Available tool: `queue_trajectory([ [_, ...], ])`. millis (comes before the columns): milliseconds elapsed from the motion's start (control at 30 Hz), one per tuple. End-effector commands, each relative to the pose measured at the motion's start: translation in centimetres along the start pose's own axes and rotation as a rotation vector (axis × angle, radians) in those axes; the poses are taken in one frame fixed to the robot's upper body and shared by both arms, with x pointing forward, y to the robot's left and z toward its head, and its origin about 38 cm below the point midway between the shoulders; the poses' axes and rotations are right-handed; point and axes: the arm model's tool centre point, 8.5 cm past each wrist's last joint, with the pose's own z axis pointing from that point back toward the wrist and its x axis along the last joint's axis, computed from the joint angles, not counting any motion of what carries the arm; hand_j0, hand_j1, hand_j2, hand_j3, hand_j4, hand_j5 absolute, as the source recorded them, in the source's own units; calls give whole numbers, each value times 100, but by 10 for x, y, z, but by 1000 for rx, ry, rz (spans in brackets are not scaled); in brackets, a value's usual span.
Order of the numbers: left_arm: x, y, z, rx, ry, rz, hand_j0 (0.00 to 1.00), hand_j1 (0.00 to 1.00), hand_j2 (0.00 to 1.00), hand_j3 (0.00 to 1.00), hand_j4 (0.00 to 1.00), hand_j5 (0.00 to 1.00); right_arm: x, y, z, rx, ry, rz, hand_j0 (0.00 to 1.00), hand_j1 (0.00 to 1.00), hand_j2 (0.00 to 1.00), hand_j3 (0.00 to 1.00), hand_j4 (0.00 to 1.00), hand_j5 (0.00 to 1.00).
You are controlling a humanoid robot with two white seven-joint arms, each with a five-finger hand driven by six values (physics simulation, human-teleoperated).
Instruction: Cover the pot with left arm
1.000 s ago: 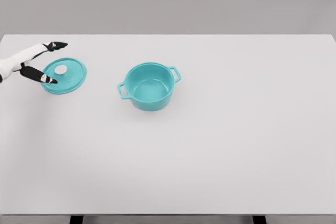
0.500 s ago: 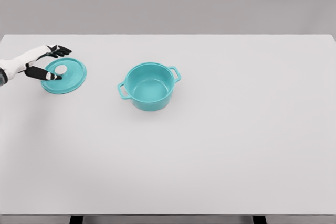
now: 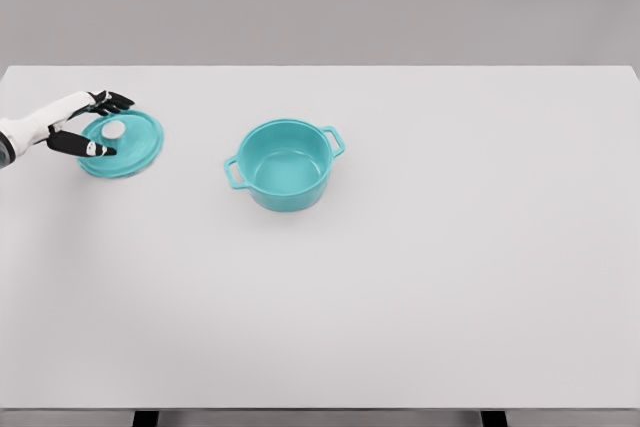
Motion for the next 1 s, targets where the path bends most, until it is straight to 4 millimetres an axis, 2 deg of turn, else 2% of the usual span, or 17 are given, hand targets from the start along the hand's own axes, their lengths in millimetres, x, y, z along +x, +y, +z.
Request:
queue_trajectory([
  [0,-1,0,0,2,4,4,83,83,83,83,83,83,0,0,0,0,0,1,100,100,100,100,100,100],
  [267,0,2,0,5,0,4,80,80,80,80,80,80,0,0,0,0,1,0,100,100,100,100,100,100],
  [367,1,1,0,3,0,1,62,62,62,62,62,62,0,0,0,0,0,1,100,100,100,100,100,100],
  [433,1,0,0,-5,0,1,58,58,58,58,58,58,0,0,0,0,0,1,100,100,100,100,100,100],
  [800,6,-10,-6,-72,-19,-16,50,50,50,50,50,50,0,0,0,0,0,1,100,100,100,100,100,100],
  [967,22,-14,-13,-105,-76,-34,49,49,49,49,49,49,0,0,0,0,0,1,100,100,100,100,100,100],
])
